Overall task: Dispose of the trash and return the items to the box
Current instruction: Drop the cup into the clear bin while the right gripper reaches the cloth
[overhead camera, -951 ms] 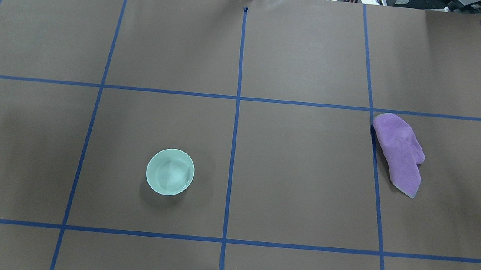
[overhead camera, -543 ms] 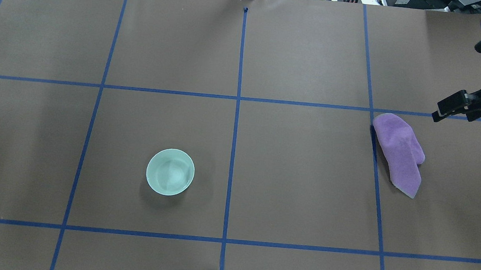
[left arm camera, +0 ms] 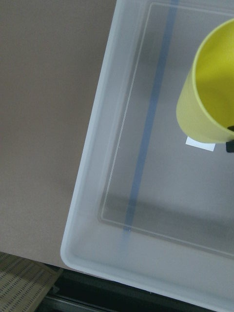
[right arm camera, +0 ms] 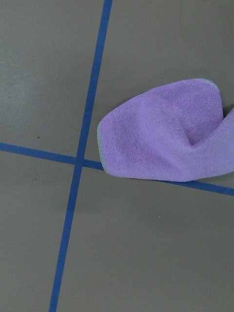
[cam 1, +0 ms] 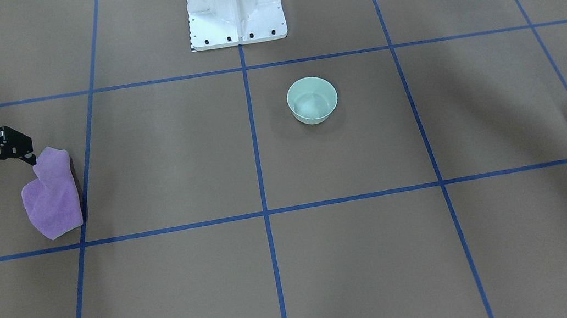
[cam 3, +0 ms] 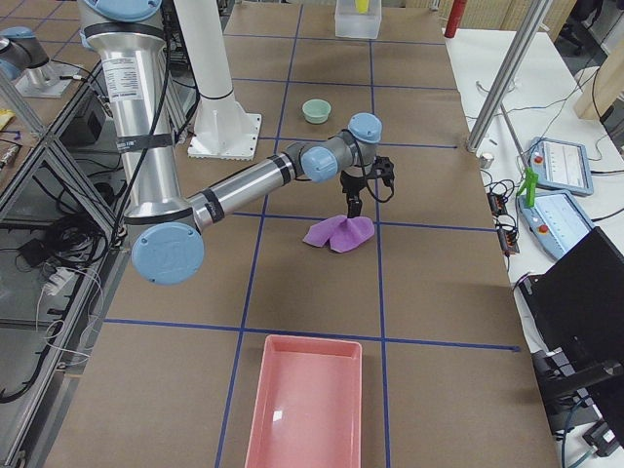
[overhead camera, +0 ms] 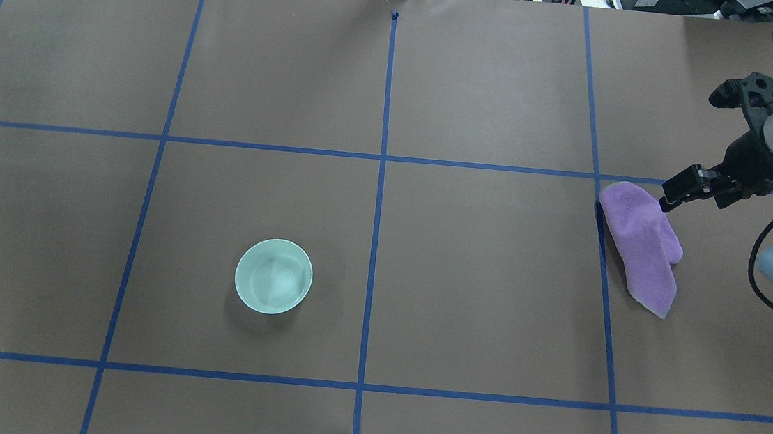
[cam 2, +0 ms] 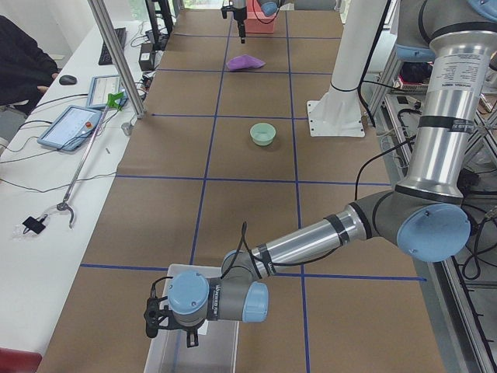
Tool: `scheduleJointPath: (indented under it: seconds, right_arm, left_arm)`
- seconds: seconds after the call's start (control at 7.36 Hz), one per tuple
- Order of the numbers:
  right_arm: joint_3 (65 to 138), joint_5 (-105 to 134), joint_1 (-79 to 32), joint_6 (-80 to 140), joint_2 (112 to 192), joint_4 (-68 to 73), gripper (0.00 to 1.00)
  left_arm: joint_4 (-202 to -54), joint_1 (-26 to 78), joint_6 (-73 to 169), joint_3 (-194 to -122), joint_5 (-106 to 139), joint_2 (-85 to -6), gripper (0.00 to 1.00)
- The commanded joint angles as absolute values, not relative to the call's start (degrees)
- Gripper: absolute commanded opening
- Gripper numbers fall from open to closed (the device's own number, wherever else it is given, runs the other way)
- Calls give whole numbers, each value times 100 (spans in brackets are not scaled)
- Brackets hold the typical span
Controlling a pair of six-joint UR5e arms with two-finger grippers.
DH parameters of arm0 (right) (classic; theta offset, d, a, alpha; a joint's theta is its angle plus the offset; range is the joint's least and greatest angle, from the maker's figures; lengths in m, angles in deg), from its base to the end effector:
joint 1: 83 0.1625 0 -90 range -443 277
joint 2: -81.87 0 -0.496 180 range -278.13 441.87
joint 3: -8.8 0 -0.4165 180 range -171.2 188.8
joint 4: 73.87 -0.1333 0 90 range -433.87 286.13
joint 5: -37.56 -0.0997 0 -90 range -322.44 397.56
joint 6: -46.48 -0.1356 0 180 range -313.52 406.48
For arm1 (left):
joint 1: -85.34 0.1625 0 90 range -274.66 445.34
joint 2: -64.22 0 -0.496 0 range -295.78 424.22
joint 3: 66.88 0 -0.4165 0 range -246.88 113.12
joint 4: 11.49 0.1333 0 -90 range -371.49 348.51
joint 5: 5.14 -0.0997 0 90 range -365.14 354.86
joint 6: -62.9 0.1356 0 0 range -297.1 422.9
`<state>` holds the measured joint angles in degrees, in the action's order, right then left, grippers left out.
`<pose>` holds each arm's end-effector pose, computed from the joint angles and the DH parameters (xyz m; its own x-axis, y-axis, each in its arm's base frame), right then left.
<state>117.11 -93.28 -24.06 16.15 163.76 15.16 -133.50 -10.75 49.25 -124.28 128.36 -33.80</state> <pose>-0.2603 -0.5187 0.5134 0.6567 -0.1753 0.7335 0.1465 0.9837 0.1039 -0.0991 -0.5521 0.9115 0.6853 -0.2215 -0.6938 0.2747 0.9609 -0.0354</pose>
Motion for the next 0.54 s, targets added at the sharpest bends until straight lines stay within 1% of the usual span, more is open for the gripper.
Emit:
scheduleJointPath:
  seconds: [0.0,0.14,0.41]
  right_arm:
    - [11638,-9200,-2420,1607,16369,1516,100]
    - [11621,-9182,-2420,1607,16378,1525,100]
    - [11533,-9173,-2411,1607,16369,1525,100]
  left_arm:
    - [-13542,-898,4690,-12409,12871,-3342,0]
    - [-13568,-731,4368,-12418,13150,-3342,0]
    - [-14110,-336,3586,-12445,13197,-3220,0]
